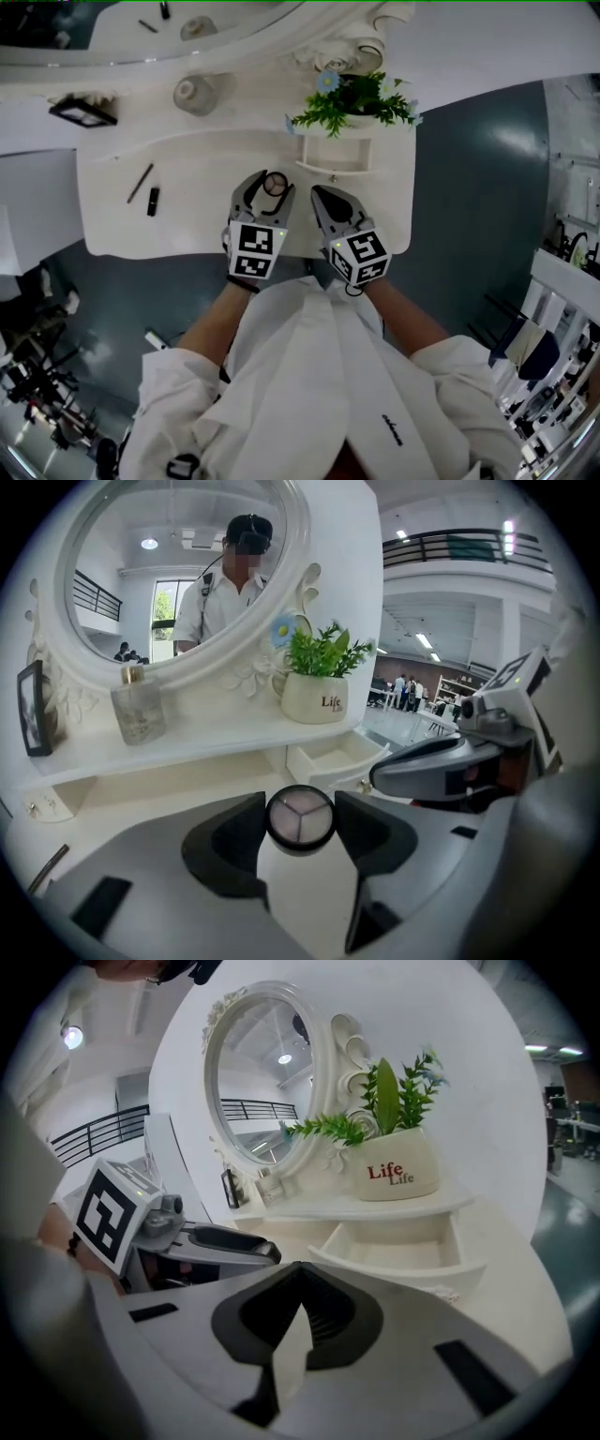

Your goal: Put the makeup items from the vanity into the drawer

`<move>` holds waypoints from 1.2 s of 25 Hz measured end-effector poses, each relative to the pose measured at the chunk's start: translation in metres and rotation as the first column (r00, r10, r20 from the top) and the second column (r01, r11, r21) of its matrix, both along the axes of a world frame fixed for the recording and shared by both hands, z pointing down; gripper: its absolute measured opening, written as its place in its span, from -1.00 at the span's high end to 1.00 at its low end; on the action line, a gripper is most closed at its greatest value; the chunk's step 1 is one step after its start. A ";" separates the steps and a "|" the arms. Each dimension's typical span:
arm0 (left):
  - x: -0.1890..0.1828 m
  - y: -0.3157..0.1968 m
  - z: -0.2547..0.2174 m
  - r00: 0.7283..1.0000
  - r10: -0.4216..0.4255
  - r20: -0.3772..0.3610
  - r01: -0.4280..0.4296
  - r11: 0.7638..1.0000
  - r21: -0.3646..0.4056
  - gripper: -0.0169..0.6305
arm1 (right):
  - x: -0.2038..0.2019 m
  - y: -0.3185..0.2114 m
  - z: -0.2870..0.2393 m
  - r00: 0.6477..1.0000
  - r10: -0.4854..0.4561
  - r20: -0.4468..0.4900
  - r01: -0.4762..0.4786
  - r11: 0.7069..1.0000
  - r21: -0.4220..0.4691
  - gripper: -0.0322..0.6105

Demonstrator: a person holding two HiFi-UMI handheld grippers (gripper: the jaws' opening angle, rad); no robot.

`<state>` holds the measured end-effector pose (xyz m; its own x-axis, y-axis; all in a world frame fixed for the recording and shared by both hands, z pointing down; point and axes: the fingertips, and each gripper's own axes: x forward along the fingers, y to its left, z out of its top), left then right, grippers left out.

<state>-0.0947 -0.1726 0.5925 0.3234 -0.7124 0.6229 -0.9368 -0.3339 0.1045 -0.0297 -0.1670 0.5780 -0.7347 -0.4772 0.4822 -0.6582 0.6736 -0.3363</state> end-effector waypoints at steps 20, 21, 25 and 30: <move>0.087 -0.046 -0.037 0.992 0.119 -0.029 -0.117 0.990 0.081 0.18 | 0.067 -0.034 -0.030 0.990 0.139 0.002 -0.139 0.988 0.073 0.85; 0.090 -0.049 -0.036 0.993 0.118 -0.029 -0.116 0.990 0.081 0.18 | 0.069 -0.036 -0.030 0.990 0.144 0.002 -0.144 0.987 0.076 0.85; 0.095 -0.058 -0.030 0.994 0.107 -0.029 -0.104 0.992 0.067 0.18 | 0.076 -0.041 -0.031 0.987 0.161 0.003 -0.160 0.983 0.084 0.85; 0.102 -0.068 -0.023 0.995 0.101 -0.022 -0.100 0.993 0.056 0.18 | 0.082 -0.044 -0.031 0.986 0.164 0.004 -0.164 0.983 0.086 0.85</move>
<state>0.0072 -0.2410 0.5698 0.4096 -0.7083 0.5749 -0.8957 -0.4319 0.1061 0.0521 -0.2107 0.5473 -0.6417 -0.6303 0.4369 -0.7629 0.5827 -0.2799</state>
